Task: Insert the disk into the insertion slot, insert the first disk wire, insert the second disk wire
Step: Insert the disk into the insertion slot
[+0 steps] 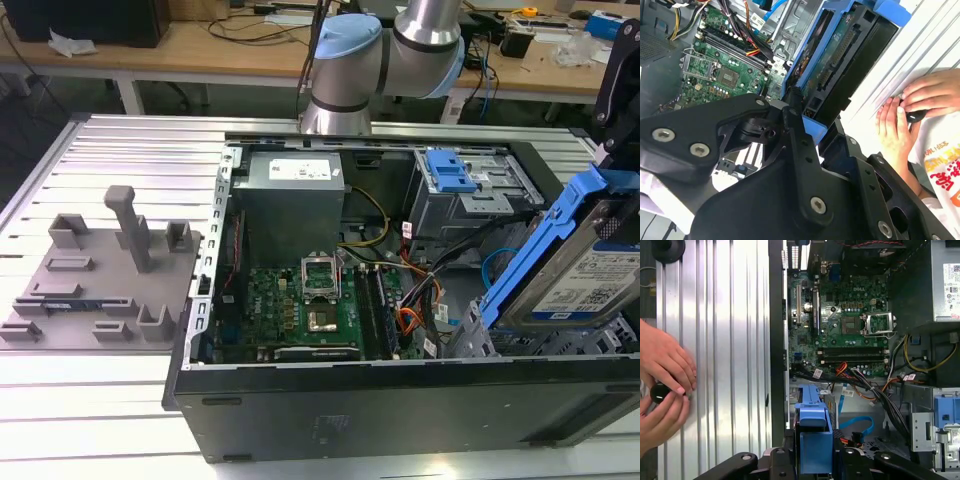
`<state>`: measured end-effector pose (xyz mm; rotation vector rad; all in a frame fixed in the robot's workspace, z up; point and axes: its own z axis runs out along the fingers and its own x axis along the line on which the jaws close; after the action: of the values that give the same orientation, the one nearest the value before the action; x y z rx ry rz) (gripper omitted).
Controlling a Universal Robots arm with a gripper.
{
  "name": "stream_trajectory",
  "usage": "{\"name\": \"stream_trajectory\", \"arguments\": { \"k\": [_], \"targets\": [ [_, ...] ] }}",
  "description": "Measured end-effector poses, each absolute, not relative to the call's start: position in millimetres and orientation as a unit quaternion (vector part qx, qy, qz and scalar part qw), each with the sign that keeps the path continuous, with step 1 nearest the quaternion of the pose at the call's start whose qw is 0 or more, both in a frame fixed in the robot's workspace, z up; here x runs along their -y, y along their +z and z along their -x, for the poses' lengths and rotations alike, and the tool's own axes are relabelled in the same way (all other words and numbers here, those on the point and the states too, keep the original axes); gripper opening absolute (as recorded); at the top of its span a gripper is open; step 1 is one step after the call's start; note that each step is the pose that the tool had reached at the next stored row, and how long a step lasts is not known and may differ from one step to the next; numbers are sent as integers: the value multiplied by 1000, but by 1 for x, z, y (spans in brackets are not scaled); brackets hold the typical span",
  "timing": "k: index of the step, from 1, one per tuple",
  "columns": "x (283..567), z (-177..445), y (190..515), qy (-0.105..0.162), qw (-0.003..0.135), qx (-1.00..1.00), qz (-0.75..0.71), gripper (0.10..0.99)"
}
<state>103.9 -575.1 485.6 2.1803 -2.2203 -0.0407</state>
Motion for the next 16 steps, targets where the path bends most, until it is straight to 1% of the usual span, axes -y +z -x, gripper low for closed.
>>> {"name": "stream_trajectory", "arguments": {
  "k": [7, 16],
  "targets": [
    [575, -104, 486, -23, 4, 713, -701, 365],
    [575, -104, 485, -23, 3, 713, -701, 365]
  ]
}}
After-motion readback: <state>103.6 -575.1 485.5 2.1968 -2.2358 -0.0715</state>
